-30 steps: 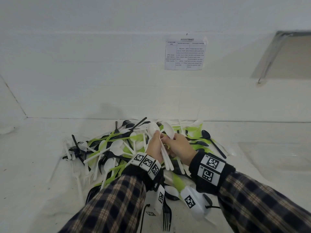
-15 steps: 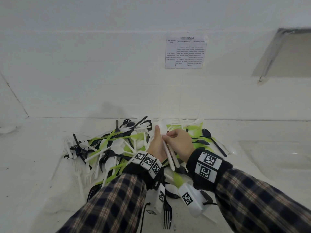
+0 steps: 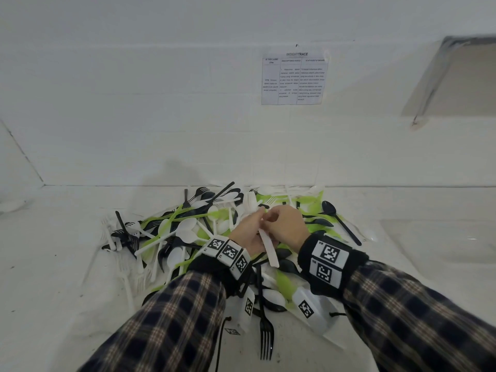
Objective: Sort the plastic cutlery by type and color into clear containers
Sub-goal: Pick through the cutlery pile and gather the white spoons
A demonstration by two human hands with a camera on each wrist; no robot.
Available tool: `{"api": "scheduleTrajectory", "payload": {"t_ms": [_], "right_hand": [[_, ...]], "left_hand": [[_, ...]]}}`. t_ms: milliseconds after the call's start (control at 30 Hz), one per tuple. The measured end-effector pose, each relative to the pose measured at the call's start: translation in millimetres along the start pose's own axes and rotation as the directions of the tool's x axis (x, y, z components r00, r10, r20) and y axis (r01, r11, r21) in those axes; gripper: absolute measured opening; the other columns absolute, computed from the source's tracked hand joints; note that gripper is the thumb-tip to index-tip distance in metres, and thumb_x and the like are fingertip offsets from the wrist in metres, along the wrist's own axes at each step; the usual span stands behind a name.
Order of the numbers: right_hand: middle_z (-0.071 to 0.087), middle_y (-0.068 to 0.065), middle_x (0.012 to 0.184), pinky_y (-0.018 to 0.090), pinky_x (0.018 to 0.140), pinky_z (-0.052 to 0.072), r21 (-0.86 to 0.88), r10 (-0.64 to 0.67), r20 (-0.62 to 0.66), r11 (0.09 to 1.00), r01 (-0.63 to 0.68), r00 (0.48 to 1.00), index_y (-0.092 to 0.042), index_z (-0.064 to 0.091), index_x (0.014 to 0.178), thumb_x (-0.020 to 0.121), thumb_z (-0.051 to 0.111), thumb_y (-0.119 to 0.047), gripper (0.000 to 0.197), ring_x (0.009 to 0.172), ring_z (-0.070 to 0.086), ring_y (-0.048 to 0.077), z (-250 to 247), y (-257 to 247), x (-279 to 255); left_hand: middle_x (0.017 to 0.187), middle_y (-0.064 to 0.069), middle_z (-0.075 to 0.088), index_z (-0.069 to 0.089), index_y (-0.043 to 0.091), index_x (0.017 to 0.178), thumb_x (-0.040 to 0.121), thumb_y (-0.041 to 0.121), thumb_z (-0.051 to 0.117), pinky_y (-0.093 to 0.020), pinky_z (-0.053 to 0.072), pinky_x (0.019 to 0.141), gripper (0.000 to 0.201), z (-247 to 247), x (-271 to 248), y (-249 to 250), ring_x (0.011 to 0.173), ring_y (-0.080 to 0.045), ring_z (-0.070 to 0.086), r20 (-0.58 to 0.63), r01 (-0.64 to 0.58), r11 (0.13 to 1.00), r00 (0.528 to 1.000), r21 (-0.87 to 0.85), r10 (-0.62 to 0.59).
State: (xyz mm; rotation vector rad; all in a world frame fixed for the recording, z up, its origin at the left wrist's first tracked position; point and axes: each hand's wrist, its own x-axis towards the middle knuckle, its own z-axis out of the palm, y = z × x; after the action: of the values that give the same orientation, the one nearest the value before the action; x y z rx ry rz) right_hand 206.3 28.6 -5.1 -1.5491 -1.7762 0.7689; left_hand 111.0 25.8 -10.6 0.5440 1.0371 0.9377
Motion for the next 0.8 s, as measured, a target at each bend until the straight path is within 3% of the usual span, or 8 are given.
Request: {"api": "scheduleTrajectory", "payload": {"t_ms": [67, 133, 233, 400, 500, 600, 700, 800], "right_hand": [[0.066, 0.013, 0.077, 0.021, 0.063, 0.046, 0.018, 0.001, 0.067, 1.0, -0.002, 0.998, 0.0, 0.068, 0.077, 0.081, 0.069, -0.015, 0.016, 0.069, 0.057, 0.014, -3, 1, 3], [0.065, 0.013, 0.073, 0.018, 0.053, 0.047, 0.121, 0.04, 0.153, 0.991, -0.059, 0.987, -0.004, 0.067, 0.071, 0.083, 0.068, -0.014, 0.015, 0.056, 0.055, 0.014, -8, 1, 6], [0.059, 0.008, 0.066, 0.02, 0.045, 0.043, 0.188, 0.141, 0.116, 0.969, -0.162, 0.983, -0.01, 0.06, 0.063, 0.086, 0.06, -0.011, 0.023, 0.047, 0.048, 0.013, -19, 6, 17], [0.057, 0.004, 0.063, 0.02, 0.046, 0.044, 0.094, 0.212, 0.062, 0.972, -0.217, 0.975, -0.012, 0.058, 0.065, 0.086, 0.058, -0.008, 0.021, 0.05, 0.05, 0.013, -38, 25, 33], [0.053, -0.001, 0.06, 0.016, 0.048, 0.042, -0.076, 0.227, 0.058, 0.972, -0.222, 0.972, -0.01, 0.065, 0.073, 0.086, 0.054, -0.004, 0.018, 0.052, 0.048, 0.011, -42, 38, 41], [0.058, -0.001, 0.07, 0.015, 0.053, 0.042, -0.332, 0.227, 0.102, 0.926, -0.182, 0.969, -0.004, 0.07, 0.102, 0.09, 0.049, -0.007, 0.025, 0.068, 0.053, 0.015, -41, 50, 47], [0.066, 0.011, 0.111, 0.027, 0.083, 0.048, -0.521, 0.213, 0.18, 0.849, -0.09, 0.96, -0.006, 0.067, 0.113, 0.093, 0.045, -0.01, 0.03, 0.105, 0.059, 0.026, -35, 54, 51], [0.058, 0.011, 0.128, 0.027, 0.095, 0.042, -0.573, 0.196, 0.21, 0.818, -0.042, 0.958, -0.007, 0.06, 0.122, 0.095, 0.04, -0.011, 0.034, 0.119, 0.052, 0.026, -25, 58, 61]], "left_hand": [[0.079, -0.009, 0.057, 0.054, 0.01, 0.093, 0.104, 0.036, 0.023, -0.027, 0.049, 0.053, 0.042, 1, -3, 2, 0.066, -0.017, 0.055, 0.0, 0.002, 1.0, 1.0, 0.008, -0.002], [0.075, -0.008, 0.052, 0.049, 0.011, 0.083, 0.104, 0.036, 0.024, -0.03, 0.047, 0.055, 0.041, 2, -3, 4, 0.063, -0.019, 0.052, -0.046, -0.012, 1.0, 0.999, -0.019, 0.011], [0.068, -0.003, 0.042, 0.041, 0.013, 0.076, 0.103, 0.035, 0.029, -0.029, 0.037, 0.056, 0.036, -2, 2, 8, 0.057, -0.018, 0.044, -0.132, -0.062, 0.995, 0.99, -0.079, 0.052], [0.055, 0.004, 0.034, 0.038, 0.016, 0.076, 0.101, 0.032, 0.036, -0.02, 0.027, 0.046, 0.029, -15, 13, 12, 0.034, -0.01, 0.029, -0.194, -0.062, 0.998, 0.979, -0.03, 0.055], [0.042, 0.006, 0.031, 0.038, 0.016, 0.076, 0.101, 0.032, 0.038, -0.011, 0.024, 0.036, 0.029, -18, 15, 14, 0.026, -0.006, 0.024, -0.211, -0.056, 0.998, 0.976, -0.001, 0.054], [0.039, 0.007, 0.029, 0.038, 0.015, 0.074, 0.1, 0.03, 0.039, -0.009, 0.022, 0.034, 0.03, -19, 17, 16, 0.025, -0.005, 0.023, -0.236, -0.053, 0.997, 0.969, 0.063, 0.067], [0.037, 0.008, 0.029, 0.037, 0.016, 0.072, 0.099, 0.026, 0.039, -0.011, 0.022, 0.035, 0.029, -18, 21, 18, 0.025, -0.005, 0.022, -0.254, -0.044, 0.993, 0.965, 0.107, 0.07], [0.037, 0.008, 0.029, 0.036, 0.017, 0.071, 0.098, 0.025, 0.04, -0.011, 0.022, 0.035, 0.029, -18, 26, 20, 0.025, -0.005, 0.022, -0.266, -0.036, 0.993, 0.962, 0.113, 0.065]]}}
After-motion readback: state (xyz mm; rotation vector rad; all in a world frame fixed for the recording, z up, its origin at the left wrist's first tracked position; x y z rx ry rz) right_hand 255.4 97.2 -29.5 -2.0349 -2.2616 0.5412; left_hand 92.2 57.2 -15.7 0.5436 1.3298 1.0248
